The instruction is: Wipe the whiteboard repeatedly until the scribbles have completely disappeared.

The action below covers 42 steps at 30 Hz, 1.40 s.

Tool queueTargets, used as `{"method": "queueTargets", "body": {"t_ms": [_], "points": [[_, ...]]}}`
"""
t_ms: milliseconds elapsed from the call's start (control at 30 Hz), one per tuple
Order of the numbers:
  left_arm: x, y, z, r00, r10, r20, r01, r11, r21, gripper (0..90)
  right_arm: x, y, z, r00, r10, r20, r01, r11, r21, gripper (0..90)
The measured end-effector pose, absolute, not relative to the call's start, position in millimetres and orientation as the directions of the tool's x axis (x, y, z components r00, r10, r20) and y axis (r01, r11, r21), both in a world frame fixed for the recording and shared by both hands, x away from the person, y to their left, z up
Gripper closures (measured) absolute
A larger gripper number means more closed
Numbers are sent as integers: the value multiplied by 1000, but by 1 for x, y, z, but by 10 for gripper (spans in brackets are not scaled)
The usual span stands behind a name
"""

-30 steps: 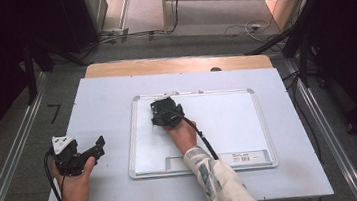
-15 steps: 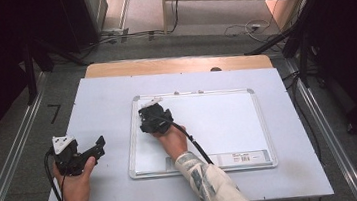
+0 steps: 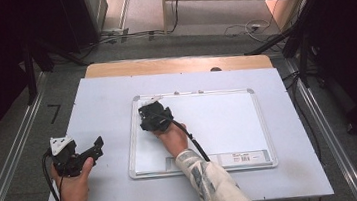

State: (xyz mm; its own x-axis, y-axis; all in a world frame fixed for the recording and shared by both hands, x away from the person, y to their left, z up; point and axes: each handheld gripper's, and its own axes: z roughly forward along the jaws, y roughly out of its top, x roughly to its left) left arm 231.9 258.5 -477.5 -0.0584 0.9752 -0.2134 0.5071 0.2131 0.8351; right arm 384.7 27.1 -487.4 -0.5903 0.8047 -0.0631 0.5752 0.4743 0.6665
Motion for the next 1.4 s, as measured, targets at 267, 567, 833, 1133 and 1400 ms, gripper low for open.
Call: {"method": "queueTargets", "body": {"t_ms": [267, 567, 833, 1133, 1400], "points": [[232, 259, -478, -57, 975, -216, 509, 214, 834, 91, 408, 7, -486, -538, 841, -58, 605, 433, 668, 381], [232, 260, -478, -60, 974, -219, 507, 219, 834, 91, 422, -11, -485, -493, 868, -56, 630, 400, 665, 381], [232, 259, -478, -57, 974, -219, 509, 217, 833, 91, 428, -2, -486, -477, 876, -70, 627, 395, 672, 381], [233, 259, -478, -58, 973, -223, 510, 221, 831, 91, 422, 21, -487, -518, 853, -66, 607, 421, 673, 381], [234, 259, -478, -56, 973, -223, 512, 220, 830, 91, 412, 34, -487, -565, 823, -60, 587, 452, 672, 381]]}}
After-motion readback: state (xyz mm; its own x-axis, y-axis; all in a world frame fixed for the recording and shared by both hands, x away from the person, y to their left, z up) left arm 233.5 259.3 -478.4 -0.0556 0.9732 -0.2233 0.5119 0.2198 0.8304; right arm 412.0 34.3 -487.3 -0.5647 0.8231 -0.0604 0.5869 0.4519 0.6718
